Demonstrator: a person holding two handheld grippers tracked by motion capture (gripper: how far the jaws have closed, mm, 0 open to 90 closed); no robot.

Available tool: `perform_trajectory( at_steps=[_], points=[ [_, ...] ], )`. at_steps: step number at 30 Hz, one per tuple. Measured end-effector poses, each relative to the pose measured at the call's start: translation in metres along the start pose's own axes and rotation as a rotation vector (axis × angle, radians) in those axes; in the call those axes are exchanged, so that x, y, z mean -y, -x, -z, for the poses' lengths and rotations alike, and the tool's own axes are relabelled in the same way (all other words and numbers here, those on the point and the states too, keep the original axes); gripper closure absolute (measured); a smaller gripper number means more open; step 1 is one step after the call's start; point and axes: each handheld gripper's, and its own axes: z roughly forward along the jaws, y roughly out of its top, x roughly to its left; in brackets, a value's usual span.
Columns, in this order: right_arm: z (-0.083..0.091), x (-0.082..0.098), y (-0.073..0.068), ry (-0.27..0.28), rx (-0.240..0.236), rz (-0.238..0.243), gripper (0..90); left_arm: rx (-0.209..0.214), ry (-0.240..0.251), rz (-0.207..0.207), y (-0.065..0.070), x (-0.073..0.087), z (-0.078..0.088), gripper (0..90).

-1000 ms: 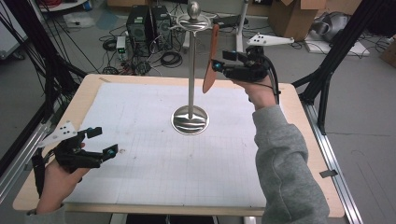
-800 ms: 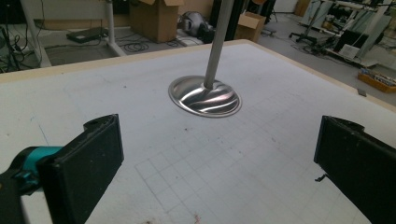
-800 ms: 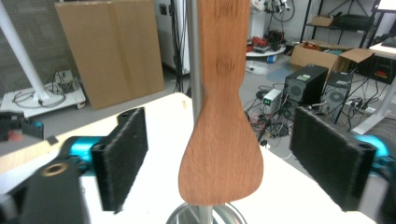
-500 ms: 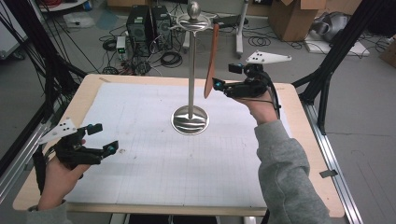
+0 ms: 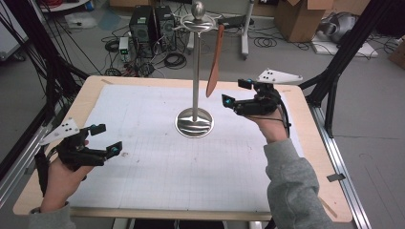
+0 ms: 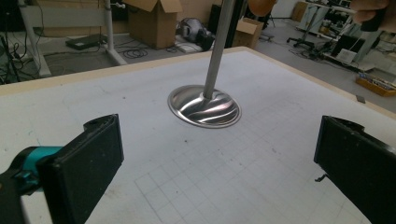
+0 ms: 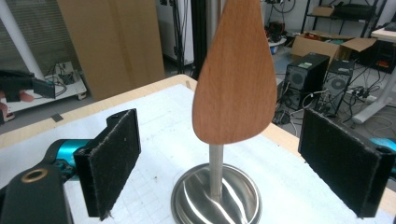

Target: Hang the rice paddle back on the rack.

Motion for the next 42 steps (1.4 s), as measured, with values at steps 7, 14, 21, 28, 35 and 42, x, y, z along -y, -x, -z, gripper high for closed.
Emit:
perform_trajectory(
  at_steps=[7,14,21,28,35,42],
  points=[
    [0.011,0.019,-0.003,0.004,0.028,-0.015,11.6,0.003,-0.001,-0.004,0.001,-0.001,-0.003,1.8],
    [0.022,0.041,-0.002,0.0,0.062,-0.04,11.6,0.007,-0.005,-0.017,0.005,-0.002,-0.005,1.8],
    [0.032,0.063,-0.001,0.001,0.088,-0.055,11.6,0.004,-0.003,-0.019,0.005,-0.003,-0.008,1.8],
    [0.045,0.085,0.0,0.011,0.117,-0.07,11.6,-0.008,-0.01,-0.024,0.004,-0.002,-0.011,1.8],
    [0.055,0.114,0.0,0.004,0.159,-0.072,11.6,-0.019,-0.005,-0.032,0.0,0.0,-0.012,1.8],
    [0.06,0.136,0.003,-0.019,0.211,-0.078,11.6,-0.011,0.004,-0.033,-0.01,0.01,-0.013,1.8]
  ],
)
